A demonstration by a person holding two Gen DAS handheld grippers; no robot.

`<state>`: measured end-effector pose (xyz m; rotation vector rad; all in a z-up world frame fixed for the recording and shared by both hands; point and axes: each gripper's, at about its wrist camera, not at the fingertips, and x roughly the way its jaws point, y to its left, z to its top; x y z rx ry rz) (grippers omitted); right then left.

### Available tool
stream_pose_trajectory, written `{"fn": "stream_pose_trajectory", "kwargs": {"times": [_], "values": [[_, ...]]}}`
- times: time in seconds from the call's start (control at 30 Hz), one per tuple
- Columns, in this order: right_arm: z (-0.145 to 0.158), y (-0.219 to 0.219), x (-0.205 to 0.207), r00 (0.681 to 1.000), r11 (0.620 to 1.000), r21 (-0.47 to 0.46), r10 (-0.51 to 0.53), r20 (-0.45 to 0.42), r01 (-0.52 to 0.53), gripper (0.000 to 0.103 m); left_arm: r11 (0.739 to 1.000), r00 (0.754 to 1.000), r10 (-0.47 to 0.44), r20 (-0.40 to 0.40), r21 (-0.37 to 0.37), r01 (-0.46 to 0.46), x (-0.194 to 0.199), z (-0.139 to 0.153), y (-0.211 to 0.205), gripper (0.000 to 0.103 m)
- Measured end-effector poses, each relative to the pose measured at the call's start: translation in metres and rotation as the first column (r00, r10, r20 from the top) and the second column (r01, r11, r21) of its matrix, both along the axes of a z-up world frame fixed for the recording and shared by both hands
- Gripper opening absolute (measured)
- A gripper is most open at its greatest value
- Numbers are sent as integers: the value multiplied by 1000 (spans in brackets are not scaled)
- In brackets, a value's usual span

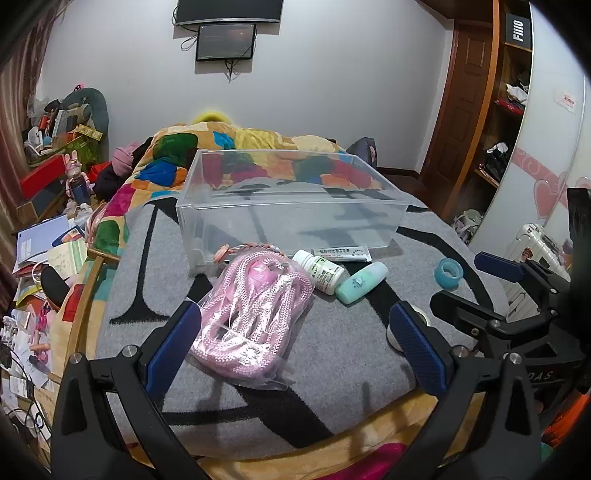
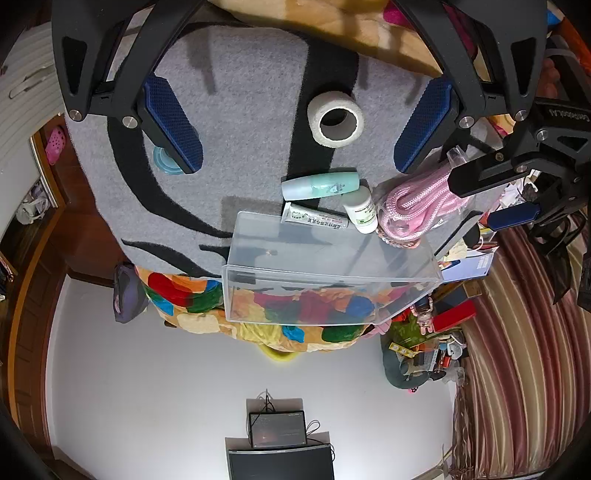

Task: Organize objects

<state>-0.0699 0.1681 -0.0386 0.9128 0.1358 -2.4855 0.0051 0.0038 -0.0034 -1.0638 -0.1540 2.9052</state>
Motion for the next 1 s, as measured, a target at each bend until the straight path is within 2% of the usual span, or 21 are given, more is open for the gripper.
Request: {"fn": "stream_pose_trajectory", "kwargs": {"times": [1.0], "values": [[0,-1,0,1000,1000,-1,1,1,-1,103,1000,1000,5,10,9,-5,1,2,0,103]]}}
